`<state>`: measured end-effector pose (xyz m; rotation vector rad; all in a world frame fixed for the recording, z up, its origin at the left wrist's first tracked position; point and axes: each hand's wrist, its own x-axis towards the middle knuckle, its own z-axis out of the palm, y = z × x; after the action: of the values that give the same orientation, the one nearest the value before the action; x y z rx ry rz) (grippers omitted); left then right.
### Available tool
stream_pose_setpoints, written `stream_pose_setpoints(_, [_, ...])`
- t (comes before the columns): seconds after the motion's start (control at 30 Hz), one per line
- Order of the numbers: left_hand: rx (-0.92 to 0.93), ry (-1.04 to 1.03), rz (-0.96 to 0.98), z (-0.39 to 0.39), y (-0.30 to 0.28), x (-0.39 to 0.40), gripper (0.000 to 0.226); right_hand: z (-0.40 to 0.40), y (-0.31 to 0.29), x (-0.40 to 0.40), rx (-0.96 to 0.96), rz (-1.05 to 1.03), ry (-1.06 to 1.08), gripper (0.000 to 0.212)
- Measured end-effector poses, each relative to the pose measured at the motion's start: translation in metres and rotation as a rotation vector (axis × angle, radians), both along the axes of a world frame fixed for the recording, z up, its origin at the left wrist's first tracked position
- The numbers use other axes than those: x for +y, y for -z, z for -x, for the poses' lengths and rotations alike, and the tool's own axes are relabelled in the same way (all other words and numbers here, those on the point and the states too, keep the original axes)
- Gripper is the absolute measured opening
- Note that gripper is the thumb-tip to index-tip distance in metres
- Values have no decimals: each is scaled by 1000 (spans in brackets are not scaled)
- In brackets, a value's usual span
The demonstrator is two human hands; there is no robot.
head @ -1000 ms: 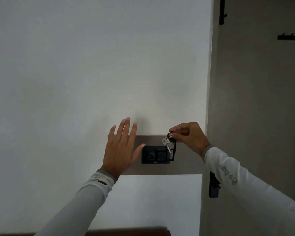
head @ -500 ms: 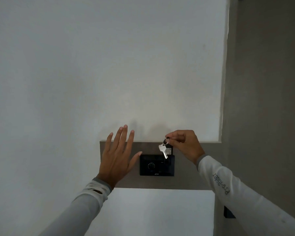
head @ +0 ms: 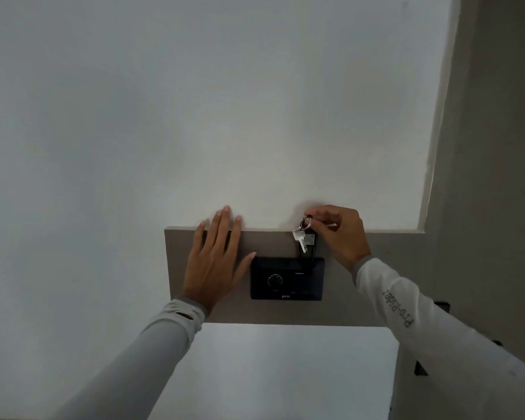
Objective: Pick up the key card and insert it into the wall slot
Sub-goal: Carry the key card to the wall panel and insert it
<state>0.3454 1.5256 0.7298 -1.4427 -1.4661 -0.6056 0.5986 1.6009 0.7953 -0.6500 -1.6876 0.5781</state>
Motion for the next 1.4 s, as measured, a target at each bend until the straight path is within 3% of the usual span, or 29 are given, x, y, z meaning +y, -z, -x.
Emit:
stream_pose_setpoints(0.3, [3, 19, -65, 11, 17, 24, 72, 9, 18, 1, -21, -103, -22, 11])
stream_pose_setpoints(0.77, [18, 1, -27, 9, 12, 14, 68, 9, 22, -5, 36, -19, -113, 10])
stream_pose_setpoints(1.03, [16, -6, -16, 8, 10, 14, 68, 10, 33, -4, -42, -142, 5, 11])
stream_pose_setpoints(1.23, [24, -12, -8, 9, 12, 14, 69, 1, 38, 1, -251, -409, 178, 12])
stream_pose_setpoints(1.4, [9, -5, -4, 8, 13, 15, 68, 1, 45, -1, -281, -401, 169, 20])
